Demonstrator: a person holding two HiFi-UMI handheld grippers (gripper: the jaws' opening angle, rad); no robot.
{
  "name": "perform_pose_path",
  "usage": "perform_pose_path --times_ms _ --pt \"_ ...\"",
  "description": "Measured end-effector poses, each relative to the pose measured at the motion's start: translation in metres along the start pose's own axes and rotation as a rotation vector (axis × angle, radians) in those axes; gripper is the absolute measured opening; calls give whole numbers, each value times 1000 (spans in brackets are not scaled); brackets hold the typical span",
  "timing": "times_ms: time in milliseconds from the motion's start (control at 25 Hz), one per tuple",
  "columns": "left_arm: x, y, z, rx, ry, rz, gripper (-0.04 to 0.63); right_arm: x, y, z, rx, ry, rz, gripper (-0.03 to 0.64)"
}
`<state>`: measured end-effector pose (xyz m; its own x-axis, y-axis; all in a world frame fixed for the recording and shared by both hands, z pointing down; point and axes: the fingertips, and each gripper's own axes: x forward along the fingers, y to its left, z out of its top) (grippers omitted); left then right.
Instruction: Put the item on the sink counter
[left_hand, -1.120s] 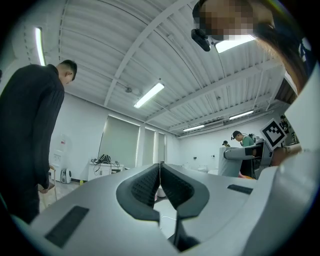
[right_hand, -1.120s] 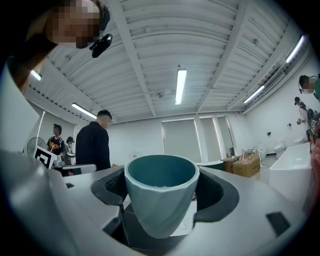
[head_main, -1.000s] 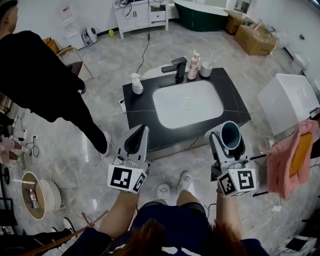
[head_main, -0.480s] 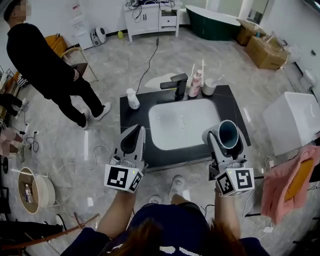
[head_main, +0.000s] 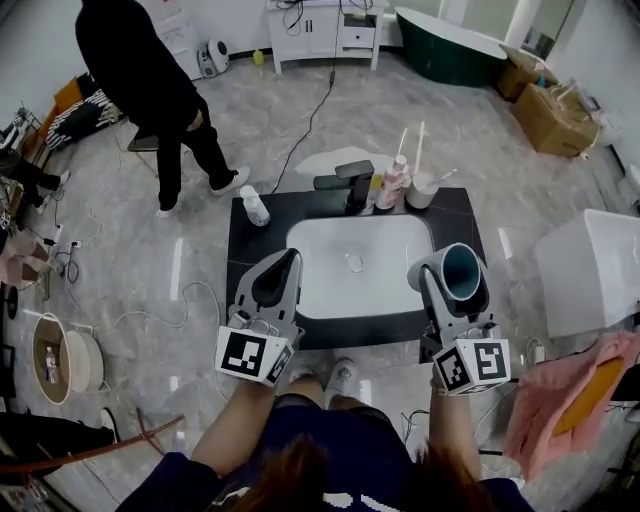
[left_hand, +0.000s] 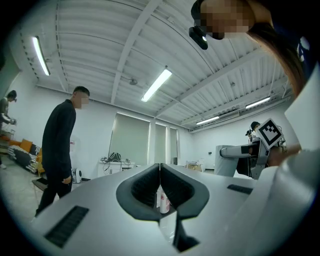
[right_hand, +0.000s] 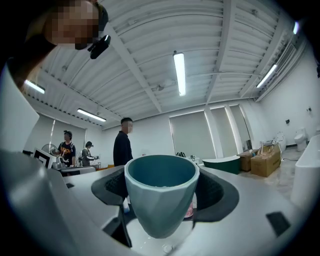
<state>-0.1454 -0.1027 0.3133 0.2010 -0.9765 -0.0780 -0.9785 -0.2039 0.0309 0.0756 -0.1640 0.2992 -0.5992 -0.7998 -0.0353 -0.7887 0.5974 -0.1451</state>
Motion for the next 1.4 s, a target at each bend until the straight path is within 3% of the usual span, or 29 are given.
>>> perform_pose_path --times_ms 280,720,1040,1400 --pt "47 18 -7 -33 -13 -20 23 39 -16 -16 9 26 -17 397" --pt "130 50 -24 -24 6 -158 23 89 -42 -17 -7 8 -138 397" --pt "171 34 -51 -48 48 -186 23 98 -86 -42 12 61 -195 397" --pt "231 -2 -101 -81 112 -177 23 111 -173 -83 5 136 -232 397"
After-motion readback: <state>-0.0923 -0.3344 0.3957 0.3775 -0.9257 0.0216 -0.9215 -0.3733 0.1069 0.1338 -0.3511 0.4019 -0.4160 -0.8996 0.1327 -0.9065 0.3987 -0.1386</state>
